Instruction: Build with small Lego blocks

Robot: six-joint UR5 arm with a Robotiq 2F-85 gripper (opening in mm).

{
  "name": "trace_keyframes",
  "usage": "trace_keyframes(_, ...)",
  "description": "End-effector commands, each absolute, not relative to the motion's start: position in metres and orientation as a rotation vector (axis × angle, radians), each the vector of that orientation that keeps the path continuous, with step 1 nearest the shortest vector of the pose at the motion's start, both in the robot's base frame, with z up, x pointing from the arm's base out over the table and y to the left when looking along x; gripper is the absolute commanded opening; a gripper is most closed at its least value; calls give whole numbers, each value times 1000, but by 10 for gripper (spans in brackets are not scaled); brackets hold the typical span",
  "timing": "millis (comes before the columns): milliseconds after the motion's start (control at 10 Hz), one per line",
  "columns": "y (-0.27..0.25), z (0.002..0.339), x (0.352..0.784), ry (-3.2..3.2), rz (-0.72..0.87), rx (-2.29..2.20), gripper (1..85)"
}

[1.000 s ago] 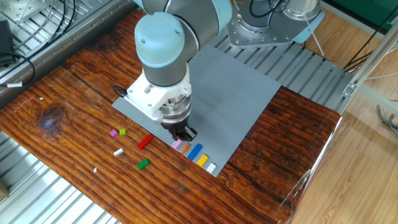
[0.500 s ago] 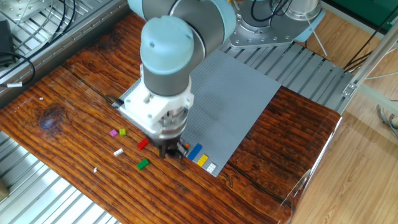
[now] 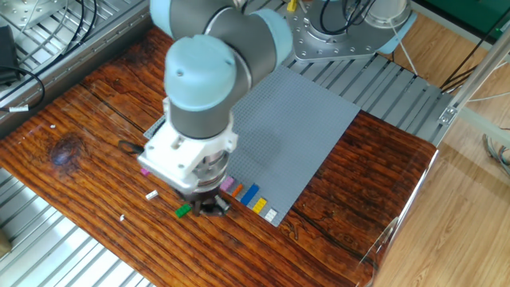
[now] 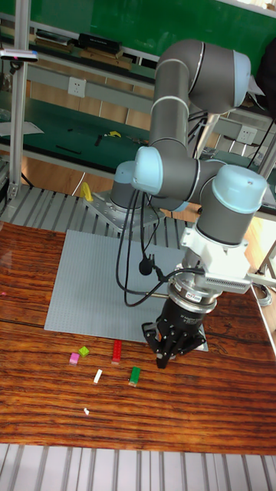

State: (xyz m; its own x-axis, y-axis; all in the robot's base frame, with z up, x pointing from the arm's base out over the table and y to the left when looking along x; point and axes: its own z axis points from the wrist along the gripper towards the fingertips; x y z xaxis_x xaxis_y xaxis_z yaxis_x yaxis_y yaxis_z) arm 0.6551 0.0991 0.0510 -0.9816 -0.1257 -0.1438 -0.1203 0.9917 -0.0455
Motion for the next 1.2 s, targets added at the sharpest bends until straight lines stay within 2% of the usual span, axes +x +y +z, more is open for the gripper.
trace_keyframes(0, 113, 57, 686, 2916, 96, -68, 10)
trace_keyframes(100, 109, 59, 692, 2890, 78, -53, 10)
trace_keyframes(700, 96, 60, 666, 2981, -19, -55, 10)
trace_keyframes(1100, 97, 56, 656, 3002, -13, -75, 10)
